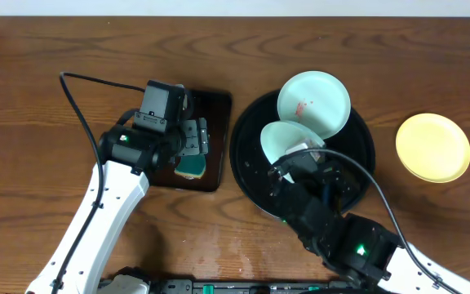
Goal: Clean dirty plates on tray and stack at the side
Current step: 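Hold the green plate tilted upright over the round tray, right gripper, then carry the green plate right and lower it onto the yellow plate, then grip the remaining green plate's rim and slide it to tray center, then grasp the sponge in the small black tray with the left gripper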
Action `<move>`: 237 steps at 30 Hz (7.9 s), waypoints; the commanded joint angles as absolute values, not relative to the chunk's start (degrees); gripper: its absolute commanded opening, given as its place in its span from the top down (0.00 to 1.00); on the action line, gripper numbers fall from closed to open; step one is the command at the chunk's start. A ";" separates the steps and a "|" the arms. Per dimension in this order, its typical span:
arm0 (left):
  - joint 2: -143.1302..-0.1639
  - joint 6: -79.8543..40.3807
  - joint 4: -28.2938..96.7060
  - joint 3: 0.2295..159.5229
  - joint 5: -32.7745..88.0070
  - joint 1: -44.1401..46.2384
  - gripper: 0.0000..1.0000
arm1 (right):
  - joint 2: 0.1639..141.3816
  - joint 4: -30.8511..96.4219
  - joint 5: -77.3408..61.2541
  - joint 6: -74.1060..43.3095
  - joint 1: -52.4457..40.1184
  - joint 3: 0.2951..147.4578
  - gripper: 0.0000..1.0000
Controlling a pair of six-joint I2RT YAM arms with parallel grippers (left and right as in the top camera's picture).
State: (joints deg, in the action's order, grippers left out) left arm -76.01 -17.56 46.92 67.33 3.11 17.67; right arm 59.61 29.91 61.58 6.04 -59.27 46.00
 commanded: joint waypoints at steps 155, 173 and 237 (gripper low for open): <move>-75.96 -16.97 47.11 68.71 3.66 17.43 0.17 | 85.89 9.28 -0.49 -7.42 -2.57 47.81 0.41; -75.96 -16.97 47.11 68.71 3.68 17.43 0.17 | 107.04 -10.87 -1.85 -15.22 -2.35 48.69 0.73; -104.55 -18.44 47.55 64.95 1.87 17.43 0.43 | 83.15 40.51 -4.97 -8.69 -12.64 52.75 0.60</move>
State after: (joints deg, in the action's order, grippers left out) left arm -101.62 -19.18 47.79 65.32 0.12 17.67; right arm 83.20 40.49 -4.54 -9.74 -12.62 52.14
